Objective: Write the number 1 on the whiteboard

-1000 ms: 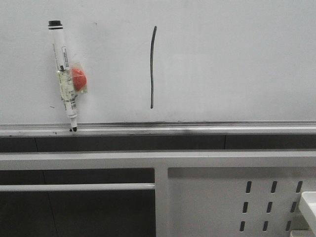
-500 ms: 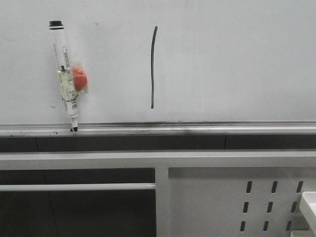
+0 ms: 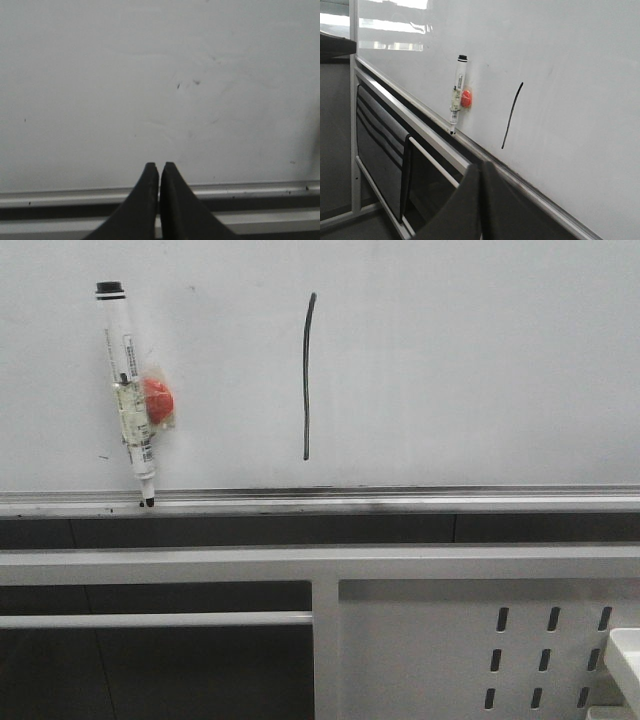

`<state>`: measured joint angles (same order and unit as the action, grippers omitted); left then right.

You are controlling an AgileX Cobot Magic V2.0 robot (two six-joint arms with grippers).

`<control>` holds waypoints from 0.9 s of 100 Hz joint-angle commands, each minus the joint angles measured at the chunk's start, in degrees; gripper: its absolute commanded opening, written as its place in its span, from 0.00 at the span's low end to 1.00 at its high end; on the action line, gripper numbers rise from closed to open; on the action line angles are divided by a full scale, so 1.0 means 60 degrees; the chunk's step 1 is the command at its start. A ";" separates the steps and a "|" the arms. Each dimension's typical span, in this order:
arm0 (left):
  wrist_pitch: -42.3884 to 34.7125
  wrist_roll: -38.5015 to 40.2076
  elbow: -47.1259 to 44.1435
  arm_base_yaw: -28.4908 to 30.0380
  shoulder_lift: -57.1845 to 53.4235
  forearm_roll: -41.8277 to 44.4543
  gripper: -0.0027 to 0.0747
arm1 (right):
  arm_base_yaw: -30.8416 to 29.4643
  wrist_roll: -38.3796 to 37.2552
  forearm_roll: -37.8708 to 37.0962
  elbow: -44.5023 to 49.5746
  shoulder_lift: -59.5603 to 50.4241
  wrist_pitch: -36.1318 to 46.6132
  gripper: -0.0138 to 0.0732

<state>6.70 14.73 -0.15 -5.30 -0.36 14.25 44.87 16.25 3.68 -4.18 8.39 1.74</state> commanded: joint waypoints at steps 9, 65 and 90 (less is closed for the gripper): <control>0.0136 0.0109 -0.0348 0.0029 -0.0203 -0.0115 0.01 | -0.0055 0.0000 -0.0106 -0.0265 0.0077 0.0722 0.09; 0.1591 -0.2455 -0.0348 0.0738 -0.0203 -0.2644 0.01 | -0.0055 0.0000 -0.0106 -0.0265 0.0077 0.0697 0.09; 0.1580 -0.2455 -0.0348 0.0738 -0.0203 -0.2607 0.01 | -0.0055 0.0000 -0.0106 -0.0265 0.0077 0.0697 0.09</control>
<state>19.28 0.00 -0.15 -0.99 -0.36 -0.88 44.87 16.25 3.68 -4.18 8.39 1.64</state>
